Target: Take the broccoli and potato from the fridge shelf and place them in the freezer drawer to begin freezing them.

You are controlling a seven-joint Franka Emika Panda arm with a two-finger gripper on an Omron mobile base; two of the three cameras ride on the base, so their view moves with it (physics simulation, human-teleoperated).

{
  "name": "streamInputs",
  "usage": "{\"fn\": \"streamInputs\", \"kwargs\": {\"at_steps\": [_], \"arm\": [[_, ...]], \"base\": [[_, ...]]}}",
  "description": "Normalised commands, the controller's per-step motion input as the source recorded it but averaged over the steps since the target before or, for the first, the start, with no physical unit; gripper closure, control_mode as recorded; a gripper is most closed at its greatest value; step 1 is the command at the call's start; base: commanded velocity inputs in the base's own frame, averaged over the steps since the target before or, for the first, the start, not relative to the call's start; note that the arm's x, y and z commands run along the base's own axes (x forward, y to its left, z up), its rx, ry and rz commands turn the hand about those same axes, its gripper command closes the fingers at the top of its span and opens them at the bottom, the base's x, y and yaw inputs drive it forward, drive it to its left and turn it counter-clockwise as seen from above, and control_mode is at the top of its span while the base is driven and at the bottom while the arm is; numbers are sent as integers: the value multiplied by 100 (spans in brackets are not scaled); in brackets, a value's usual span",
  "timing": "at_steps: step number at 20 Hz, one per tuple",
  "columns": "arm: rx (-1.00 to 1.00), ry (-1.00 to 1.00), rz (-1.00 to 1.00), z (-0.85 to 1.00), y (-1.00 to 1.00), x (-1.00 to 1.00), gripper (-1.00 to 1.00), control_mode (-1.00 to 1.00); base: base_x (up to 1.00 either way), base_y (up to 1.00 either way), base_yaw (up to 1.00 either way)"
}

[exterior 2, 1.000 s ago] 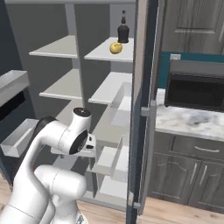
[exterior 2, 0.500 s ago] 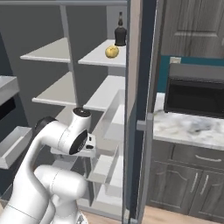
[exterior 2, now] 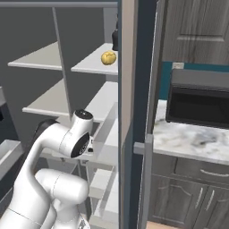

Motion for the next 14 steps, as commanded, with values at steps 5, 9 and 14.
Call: {"fn": "streamInputs", "kwargs": {"at_steps": [5, 9, 14], "arm": [[-1, -3, -22, 76, 0, 9, -100, -100], [0, 0, -51, 84, 9, 50, -100, -100], [0, -1, -40, 75, 1, 52, -100, -100]], "base": [[0, 0, -4], [0, 0, 0], [0, 0, 0]]}}
